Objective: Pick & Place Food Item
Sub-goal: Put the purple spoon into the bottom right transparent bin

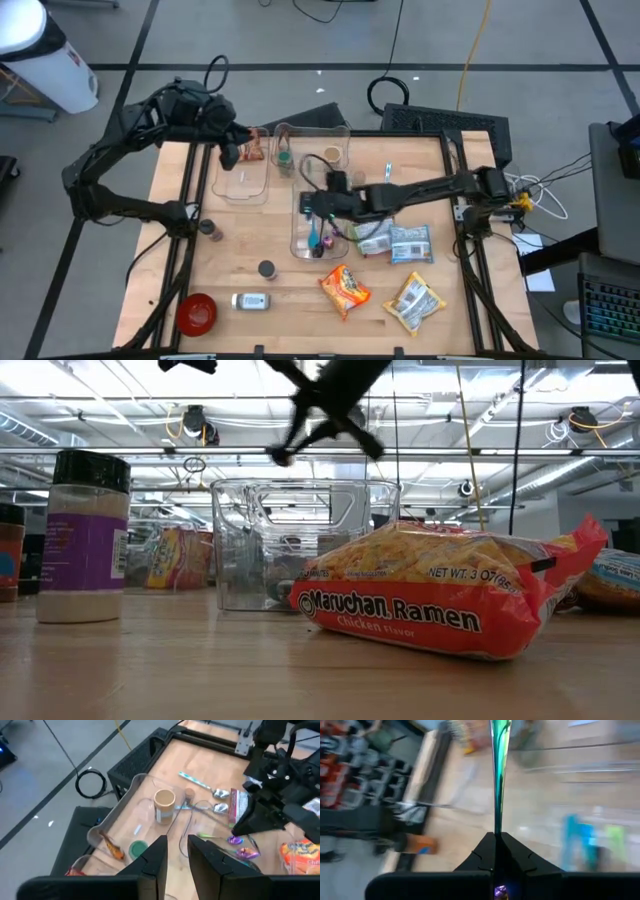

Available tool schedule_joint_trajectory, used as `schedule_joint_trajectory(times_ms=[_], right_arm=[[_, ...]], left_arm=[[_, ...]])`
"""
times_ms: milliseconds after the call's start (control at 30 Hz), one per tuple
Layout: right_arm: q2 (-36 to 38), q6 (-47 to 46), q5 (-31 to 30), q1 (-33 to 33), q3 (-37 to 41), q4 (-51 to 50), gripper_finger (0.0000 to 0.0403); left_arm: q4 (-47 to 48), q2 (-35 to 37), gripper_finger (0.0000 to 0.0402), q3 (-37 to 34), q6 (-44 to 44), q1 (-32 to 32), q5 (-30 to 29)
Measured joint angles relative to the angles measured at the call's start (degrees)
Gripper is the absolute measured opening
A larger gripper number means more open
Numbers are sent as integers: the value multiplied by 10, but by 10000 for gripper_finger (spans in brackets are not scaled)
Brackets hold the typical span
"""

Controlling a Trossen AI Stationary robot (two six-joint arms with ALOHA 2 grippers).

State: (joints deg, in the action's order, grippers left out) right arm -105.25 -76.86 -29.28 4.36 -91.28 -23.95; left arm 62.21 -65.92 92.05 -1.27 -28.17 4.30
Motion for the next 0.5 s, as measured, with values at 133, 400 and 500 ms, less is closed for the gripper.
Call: schedule_joint_trajectory(times_ms=[133, 400, 500], right_arm=[[-42, 24, 19, -14, -86, -87, 0], [-117, 27, 75, -32, -193, -217, 0], [-129, 14, 101, -33, -194, -220, 0]], left_arm=[[20, 11, 81, 0, -11, -12, 2], [51, 32, 81, 0, -19, -30, 2], [54, 35, 81, 0, -24, -34, 2]])
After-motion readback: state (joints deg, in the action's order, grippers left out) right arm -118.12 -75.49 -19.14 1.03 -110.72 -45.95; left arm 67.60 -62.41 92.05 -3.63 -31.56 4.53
